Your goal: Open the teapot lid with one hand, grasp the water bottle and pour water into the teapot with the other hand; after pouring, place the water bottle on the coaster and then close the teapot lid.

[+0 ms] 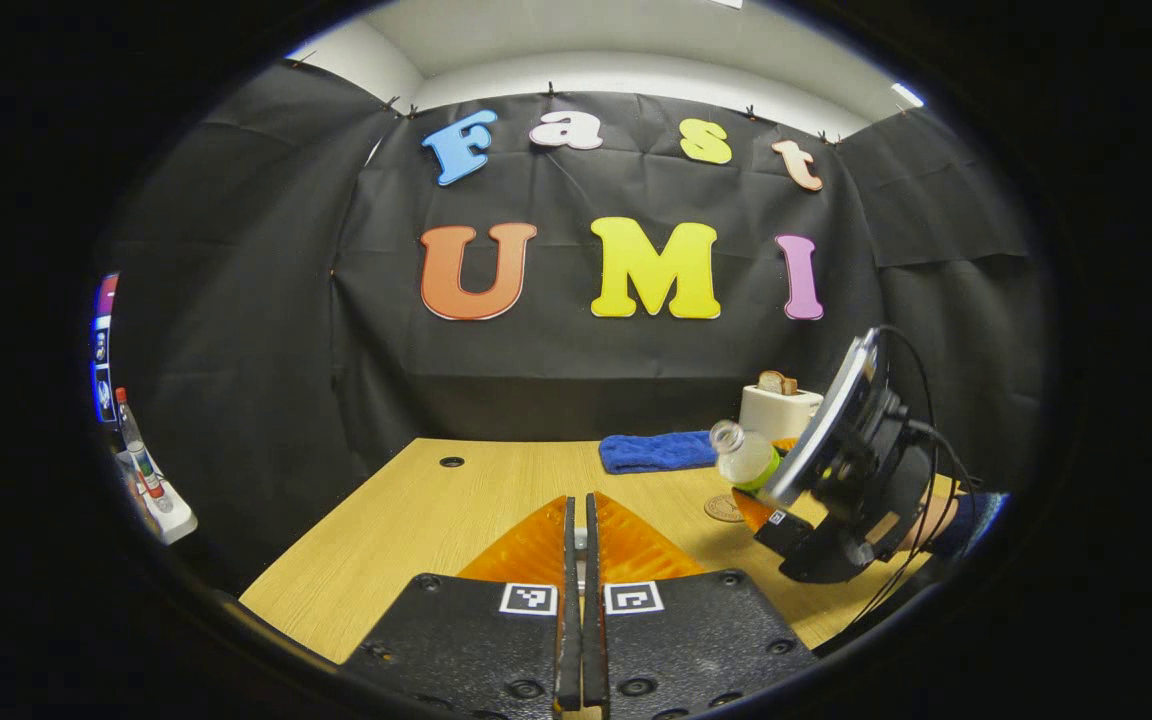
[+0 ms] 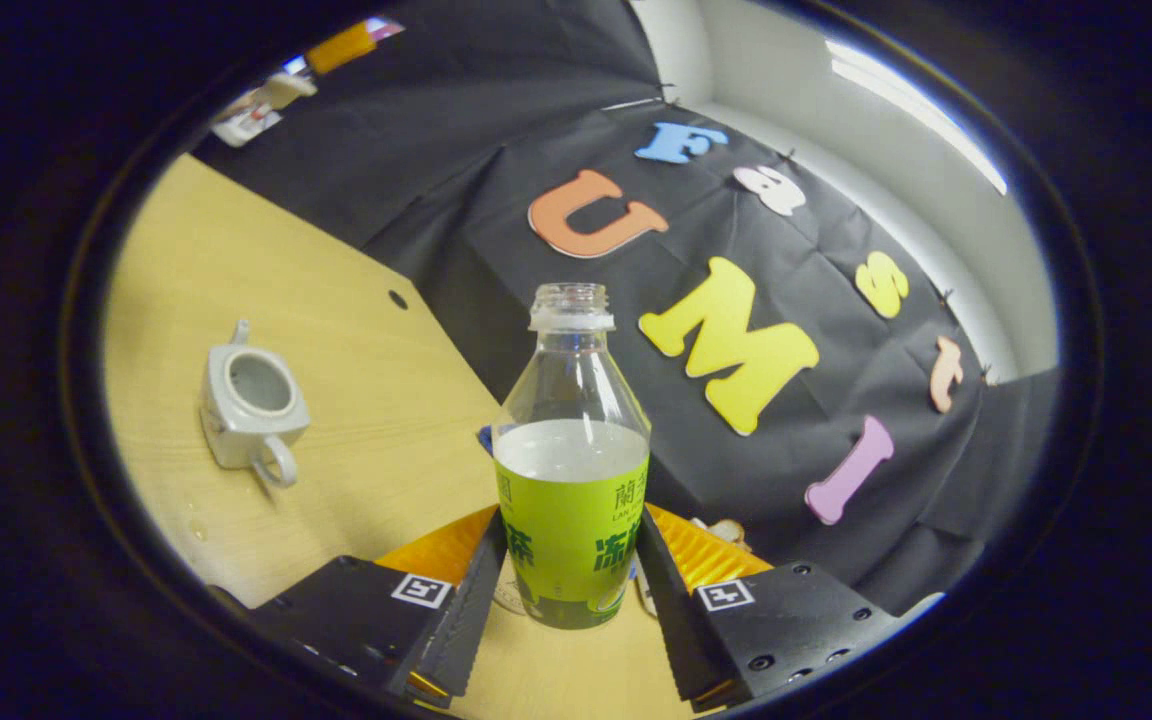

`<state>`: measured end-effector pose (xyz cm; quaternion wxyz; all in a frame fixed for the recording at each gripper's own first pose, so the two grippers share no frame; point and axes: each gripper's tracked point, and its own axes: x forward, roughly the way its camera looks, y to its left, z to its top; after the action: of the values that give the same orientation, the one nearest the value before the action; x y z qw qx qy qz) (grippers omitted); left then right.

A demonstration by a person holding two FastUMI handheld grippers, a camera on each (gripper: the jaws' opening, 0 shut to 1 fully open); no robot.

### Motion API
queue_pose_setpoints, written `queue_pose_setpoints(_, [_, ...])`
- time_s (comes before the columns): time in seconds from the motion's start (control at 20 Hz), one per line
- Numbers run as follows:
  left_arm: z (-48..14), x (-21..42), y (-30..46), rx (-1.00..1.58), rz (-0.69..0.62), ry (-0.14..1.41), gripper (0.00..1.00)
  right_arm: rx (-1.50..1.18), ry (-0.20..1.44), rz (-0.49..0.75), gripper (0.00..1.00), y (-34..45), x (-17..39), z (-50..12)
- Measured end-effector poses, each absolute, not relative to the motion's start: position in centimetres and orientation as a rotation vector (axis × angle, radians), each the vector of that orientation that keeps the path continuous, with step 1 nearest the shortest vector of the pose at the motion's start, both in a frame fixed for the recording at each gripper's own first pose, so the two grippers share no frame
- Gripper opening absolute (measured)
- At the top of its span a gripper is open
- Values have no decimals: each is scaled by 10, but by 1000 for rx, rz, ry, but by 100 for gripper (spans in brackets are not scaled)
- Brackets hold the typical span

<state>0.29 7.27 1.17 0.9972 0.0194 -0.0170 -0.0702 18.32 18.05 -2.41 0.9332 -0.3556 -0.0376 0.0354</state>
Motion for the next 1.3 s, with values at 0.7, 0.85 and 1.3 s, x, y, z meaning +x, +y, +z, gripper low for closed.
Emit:
queue_pose_setpoints(0.7, [5,9,68,50,-141,-18,3,37,235,189,75,121,246,-49])
queue_pose_setpoints(0.85, [1,13,70,55,-132,-7,3,94,216,154,74,115,267,-50])
queue_pose_setpoints(1.3, [-9,22,64,52,-130,22,3,27,194,108,74,121,292,-63])
